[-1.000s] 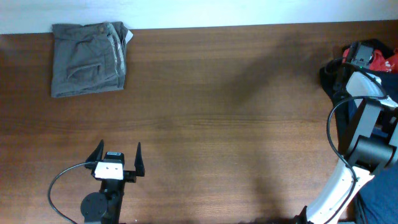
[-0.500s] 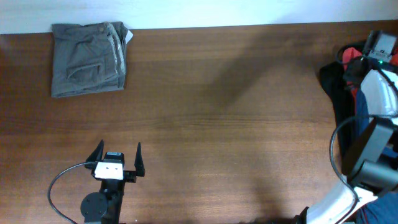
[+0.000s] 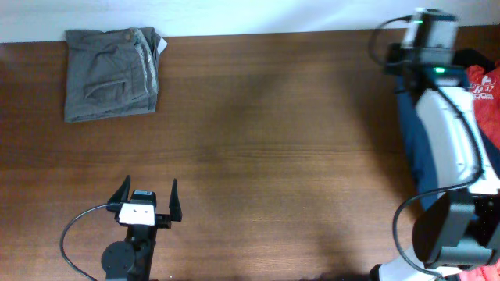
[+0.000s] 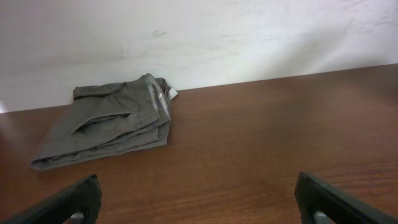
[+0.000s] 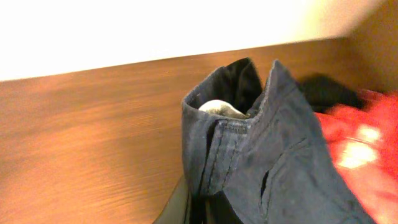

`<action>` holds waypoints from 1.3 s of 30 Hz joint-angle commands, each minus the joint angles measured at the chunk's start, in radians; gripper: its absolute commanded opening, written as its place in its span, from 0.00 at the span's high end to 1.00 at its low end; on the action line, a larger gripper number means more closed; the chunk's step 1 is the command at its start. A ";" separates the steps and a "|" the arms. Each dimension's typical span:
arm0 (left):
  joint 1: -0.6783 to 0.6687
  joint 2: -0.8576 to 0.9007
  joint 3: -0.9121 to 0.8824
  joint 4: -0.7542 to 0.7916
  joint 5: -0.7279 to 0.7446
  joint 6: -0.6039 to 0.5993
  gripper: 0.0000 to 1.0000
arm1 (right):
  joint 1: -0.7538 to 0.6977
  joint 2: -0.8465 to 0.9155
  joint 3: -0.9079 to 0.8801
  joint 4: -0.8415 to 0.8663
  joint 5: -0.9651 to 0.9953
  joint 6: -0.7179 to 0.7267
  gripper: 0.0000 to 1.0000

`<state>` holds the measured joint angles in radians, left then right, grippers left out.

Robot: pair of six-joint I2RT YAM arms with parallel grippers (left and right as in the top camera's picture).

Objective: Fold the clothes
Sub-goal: 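Drag the navy trousers with the right gripper to the table center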

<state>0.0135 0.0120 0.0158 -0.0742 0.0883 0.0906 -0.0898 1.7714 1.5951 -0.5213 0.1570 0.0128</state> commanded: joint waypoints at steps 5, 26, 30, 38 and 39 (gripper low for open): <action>0.004 -0.007 -0.007 -0.001 -0.007 0.020 0.01 | 0.280 0.023 0.017 0.039 -0.111 0.103 0.96; 0.004 -0.007 -0.007 -0.001 -0.007 0.020 0.01 | 0.788 0.215 0.017 0.140 -0.306 0.366 0.96; 0.004 -0.007 -0.007 -0.001 -0.007 0.020 0.01 | 0.832 0.215 0.017 0.140 -0.356 0.366 0.96; 0.004 -0.007 -0.007 -0.001 -0.007 0.020 0.01 | 0.893 0.215 0.017 0.141 -0.494 0.369 0.96; 0.004 -0.007 -0.007 -0.001 -0.007 0.020 0.01 | 0.896 0.215 0.017 0.140 -0.492 0.370 0.95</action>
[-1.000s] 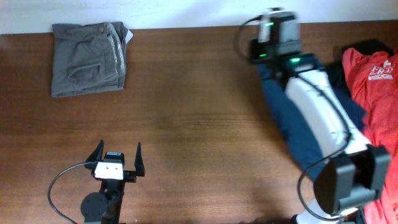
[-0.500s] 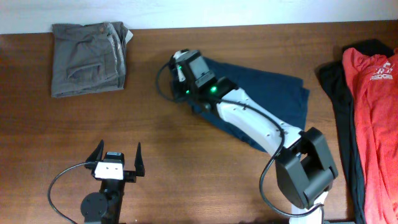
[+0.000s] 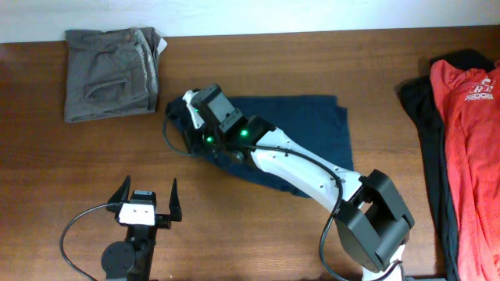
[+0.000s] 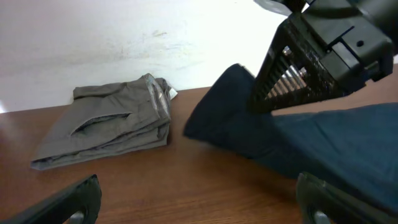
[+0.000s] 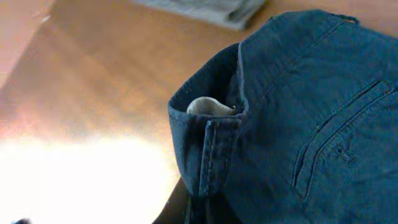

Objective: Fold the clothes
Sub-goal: 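Drag the navy trousers with the right gripper to the table center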

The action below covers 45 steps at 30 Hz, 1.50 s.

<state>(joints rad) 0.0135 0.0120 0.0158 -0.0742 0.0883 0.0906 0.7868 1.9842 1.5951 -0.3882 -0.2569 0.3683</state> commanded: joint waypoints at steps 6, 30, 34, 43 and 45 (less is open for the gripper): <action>0.004 -0.007 -0.007 -0.001 -0.007 0.020 0.01 | -0.009 0.001 0.018 0.007 0.001 0.014 0.61; 0.004 -0.007 -0.007 -0.001 -0.007 0.020 0.01 | -0.838 -0.187 0.092 -0.800 -0.039 -0.151 0.01; 0.004 -0.007 -0.007 -0.001 -0.007 0.020 0.01 | -0.916 -0.187 0.092 -0.850 -0.037 -0.151 0.01; 0.004 -0.007 -0.007 0.000 -0.007 0.020 0.01 | -1.006 -0.186 0.092 -0.847 0.101 -0.151 0.01; 0.004 -0.007 -0.007 0.002 -0.007 0.020 0.01 | -1.011 -0.186 0.092 -0.846 0.110 -0.151 0.01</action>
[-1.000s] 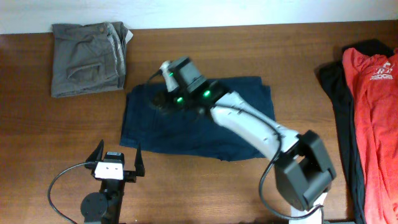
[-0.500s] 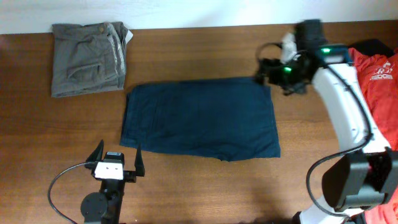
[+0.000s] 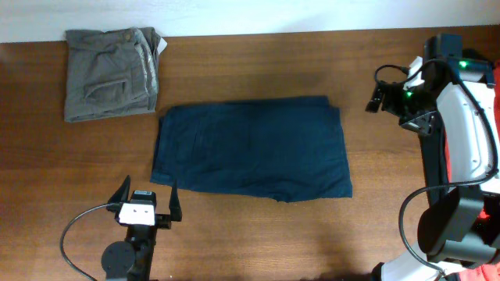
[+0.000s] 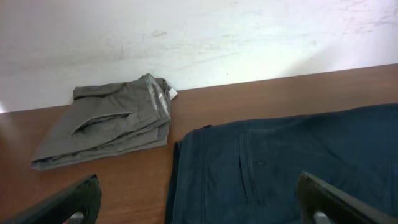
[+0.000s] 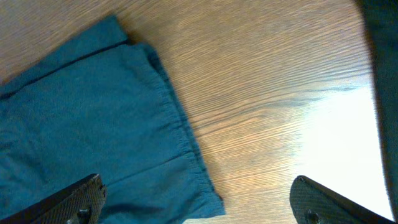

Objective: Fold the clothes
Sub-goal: 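Drag the navy trousers with the right gripper to the table center, then reach the left gripper to the trousers' left edge and grasp it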

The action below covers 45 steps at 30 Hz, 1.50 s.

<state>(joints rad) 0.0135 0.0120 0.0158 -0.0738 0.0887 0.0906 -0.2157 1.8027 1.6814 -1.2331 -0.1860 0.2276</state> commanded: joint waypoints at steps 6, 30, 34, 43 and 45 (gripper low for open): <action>0.004 -0.007 -0.006 0.005 0.043 0.011 0.01 | -0.009 -0.005 0.006 -0.002 0.083 -0.010 0.01; 0.004 0.468 0.612 -0.385 0.370 -0.007 0.01 | -0.009 -0.005 0.006 -0.002 0.083 -0.010 0.01; 0.002 0.828 0.904 -0.665 0.367 0.094 0.01 | -0.009 -0.005 0.005 -0.002 0.083 -0.010 0.01; 0.009 1.376 1.163 -0.764 0.281 0.085 0.01 | -0.009 -0.005 0.006 -0.002 0.083 -0.010 0.01; 0.020 1.460 1.169 -0.749 0.281 0.080 0.01 | -0.009 -0.005 0.005 -0.002 0.083 -0.010 0.01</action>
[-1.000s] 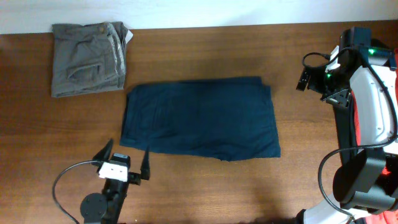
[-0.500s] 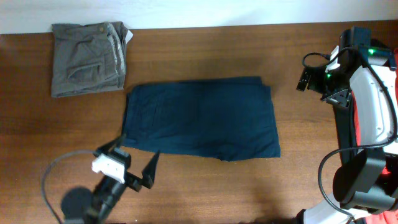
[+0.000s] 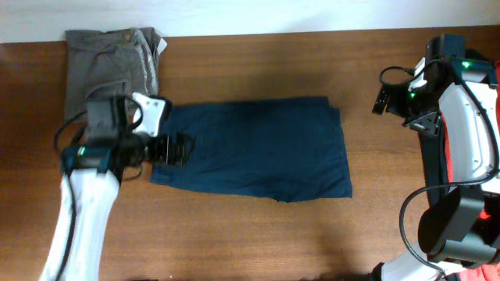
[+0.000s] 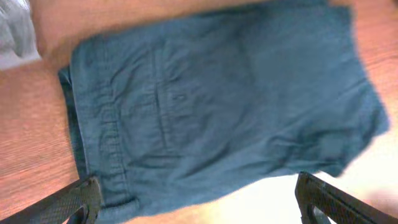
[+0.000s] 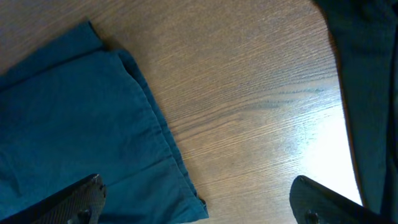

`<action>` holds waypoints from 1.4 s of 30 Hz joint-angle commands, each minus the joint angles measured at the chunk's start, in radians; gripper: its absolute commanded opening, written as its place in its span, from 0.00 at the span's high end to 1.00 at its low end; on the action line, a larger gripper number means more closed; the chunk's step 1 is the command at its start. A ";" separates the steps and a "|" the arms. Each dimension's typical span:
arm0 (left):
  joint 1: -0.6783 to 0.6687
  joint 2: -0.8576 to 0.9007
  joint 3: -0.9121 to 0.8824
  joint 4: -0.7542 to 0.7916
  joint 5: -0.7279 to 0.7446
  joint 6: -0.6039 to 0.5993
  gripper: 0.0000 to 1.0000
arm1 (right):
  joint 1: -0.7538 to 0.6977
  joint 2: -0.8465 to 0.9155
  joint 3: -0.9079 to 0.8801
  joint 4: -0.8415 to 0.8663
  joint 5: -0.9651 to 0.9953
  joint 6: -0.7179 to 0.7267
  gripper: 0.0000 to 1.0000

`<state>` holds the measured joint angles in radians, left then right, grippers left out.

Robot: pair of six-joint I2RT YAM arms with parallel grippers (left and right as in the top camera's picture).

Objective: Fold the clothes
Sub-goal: 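Reach the left gripper to the trousers' left edge and grasp it, then lift the left edge with the left gripper and pull it up-left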

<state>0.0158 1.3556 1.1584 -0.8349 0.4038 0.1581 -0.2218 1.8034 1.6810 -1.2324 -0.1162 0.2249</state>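
Observation:
Dark blue shorts [image 3: 258, 148] lie spread flat in the middle of the wooden table, waistband to the left. My left gripper [image 3: 173, 148] hovers open over that waistband end. In the left wrist view the shorts [image 4: 211, 106] fill the frame, with nothing between the fingertips [image 4: 68, 205]. My right gripper [image 3: 381, 101] is open, off the shorts' right edge. The right wrist view shows the leg hems [image 5: 81, 124] and bare wood.
Folded grey trousers [image 3: 109, 62] sit at the back left corner. A red shirt [image 3: 488, 86] and a dark garment [image 5: 367, 81] lie at the table's right end under the right arm. The wall runs along the far edge.
My left arm has moved from the table's front edge to over the shorts' waistband end, still open. The right gripper has barely shifted. The shorts lie as before.
My right gripper was shut on the blue shorts at the right-hand pile. Then it held them over the table's left middle. Later the shorts lay flat and the right gripper stood open at the right. Now the left gripper is over them.

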 commanded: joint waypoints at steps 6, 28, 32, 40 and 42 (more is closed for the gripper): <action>0.101 0.313 0.026 0.021 -0.032 0.013 0.01 | -0.003 -0.005 0.006 -0.002 0.013 -0.008 0.01; 0.255 0.515 0.026 0.147 0.088 0.169 0.01 | -0.003 -0.005 0.006 -0.002 0.013 -0.008 0.01; 0.260 0.549 0.026 0.152 0.114 0.173 0.01 | -0.003 -0.005 0.006 -0.002 0.013 -0.008 0.01; 0.257 0.648 0.026 0.169 0.178 0.173 0.10 | -0.003 -0.005 0.006 -0.002 0.013 -0.008 0.01; 0.253 0.683 0.026 0.169 0.186 0.173 0.11 | -0.003 -0.005 0.006 -0.002 0.013 -0.008 0.01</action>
<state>0.2752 1.9537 1.1900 -0.6640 0.5720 0.3199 -0.2218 1.8034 1.6810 -1.2335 -0.1162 0.2245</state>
